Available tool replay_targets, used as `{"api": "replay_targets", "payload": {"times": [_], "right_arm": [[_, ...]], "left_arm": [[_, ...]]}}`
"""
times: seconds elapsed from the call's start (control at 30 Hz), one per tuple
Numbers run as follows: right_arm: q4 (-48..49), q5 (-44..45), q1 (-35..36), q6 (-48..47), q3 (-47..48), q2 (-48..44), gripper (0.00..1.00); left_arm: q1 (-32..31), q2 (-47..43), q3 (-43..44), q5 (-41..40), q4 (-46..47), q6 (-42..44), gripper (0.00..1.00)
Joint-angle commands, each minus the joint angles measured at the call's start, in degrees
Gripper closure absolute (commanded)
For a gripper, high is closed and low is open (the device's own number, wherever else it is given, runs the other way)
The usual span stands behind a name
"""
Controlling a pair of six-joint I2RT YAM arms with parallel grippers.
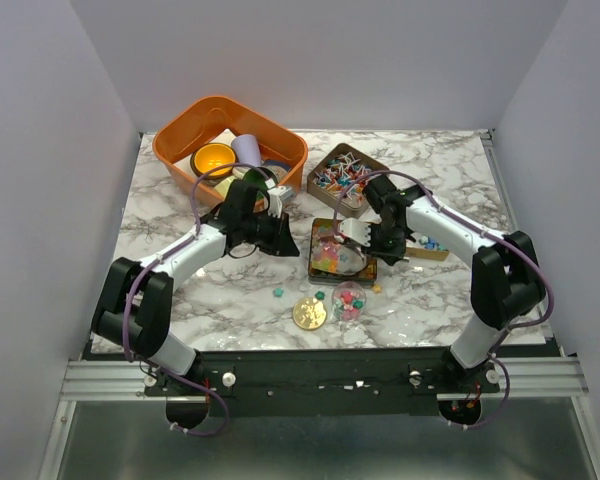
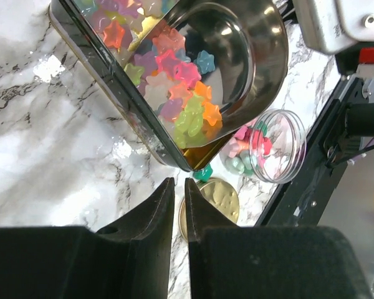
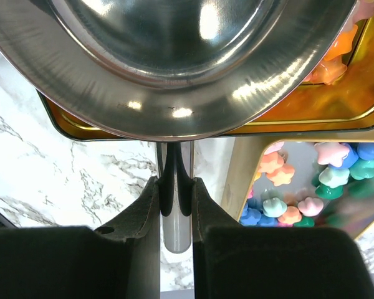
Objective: Pack the candies
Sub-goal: Scoop the fake candies from the storage box.
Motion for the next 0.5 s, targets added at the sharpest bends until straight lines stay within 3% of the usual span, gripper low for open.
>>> {"api": "replay_targets", "payload": {"times": [0.0, 0.47], "right_arm": [[3.71, -7.13, -1.54, 1.01, -1.34, 0.05, 0.99], [5.29, -4.93, -4.01, 1.19, -5.38, -2.32, 0.99]], "left_arm": [[0.78, -1.75, 2.31, 1.03, -2.71, 2.84, 0.77], [1.93, 1.24, 5.39, 1.83, -2.98, 3.02, 0.76]]}}
